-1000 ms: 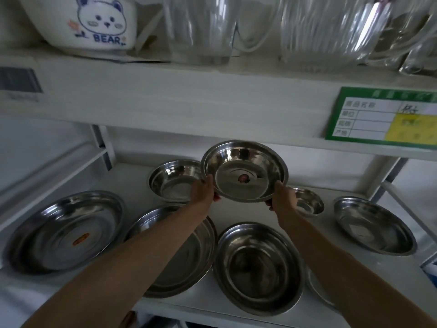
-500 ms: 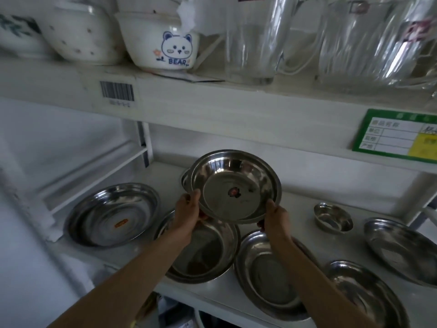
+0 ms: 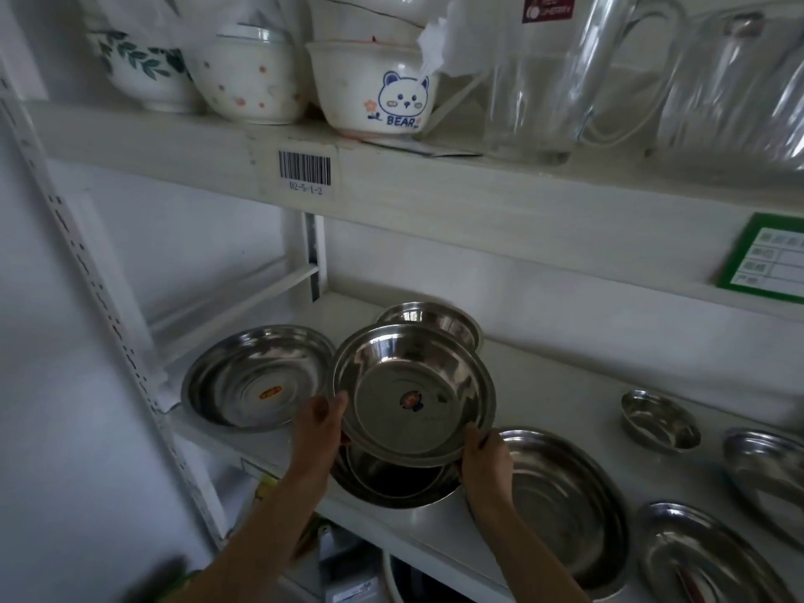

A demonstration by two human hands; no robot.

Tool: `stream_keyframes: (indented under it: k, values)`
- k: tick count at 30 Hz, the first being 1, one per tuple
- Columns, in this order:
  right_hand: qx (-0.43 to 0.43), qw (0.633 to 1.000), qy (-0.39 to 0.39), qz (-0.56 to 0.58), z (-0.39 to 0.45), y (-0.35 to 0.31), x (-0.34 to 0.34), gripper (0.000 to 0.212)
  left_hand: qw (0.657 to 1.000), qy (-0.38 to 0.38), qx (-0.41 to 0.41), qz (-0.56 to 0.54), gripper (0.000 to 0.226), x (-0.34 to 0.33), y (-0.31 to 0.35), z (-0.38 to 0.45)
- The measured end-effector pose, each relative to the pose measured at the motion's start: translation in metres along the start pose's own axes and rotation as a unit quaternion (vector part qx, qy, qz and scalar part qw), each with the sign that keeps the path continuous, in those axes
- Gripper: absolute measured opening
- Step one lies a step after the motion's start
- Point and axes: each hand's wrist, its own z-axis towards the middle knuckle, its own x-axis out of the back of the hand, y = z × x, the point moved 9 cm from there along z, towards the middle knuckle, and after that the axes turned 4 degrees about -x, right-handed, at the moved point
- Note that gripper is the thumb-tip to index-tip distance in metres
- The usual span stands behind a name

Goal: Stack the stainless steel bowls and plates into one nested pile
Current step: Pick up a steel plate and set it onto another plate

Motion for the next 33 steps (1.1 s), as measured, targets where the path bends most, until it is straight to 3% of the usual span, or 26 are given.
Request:
stream_keyframes:
  k: [13,21,33]
  values:
    - [0.029,0.998,-0.001,-0.052,-0.024,0.006,-0.006,0.027,0.99,0.079,-0.046,0.107,0.028,0.035,-0.015,-0.017]
    - [0.023,0.995,0.013,-0.098,-0.028,0.008,-0.006,0.045,0.983,0.092,-0.041,0.152,0.019,0.035,-0.02,-0.021]
    - [0.009,0.99,0.033,-0.136,-0.025,0.013,-0.005,0.046,0.981,0.11,-0.044,0.157,0.02,0.035,-0.028,-0.023]
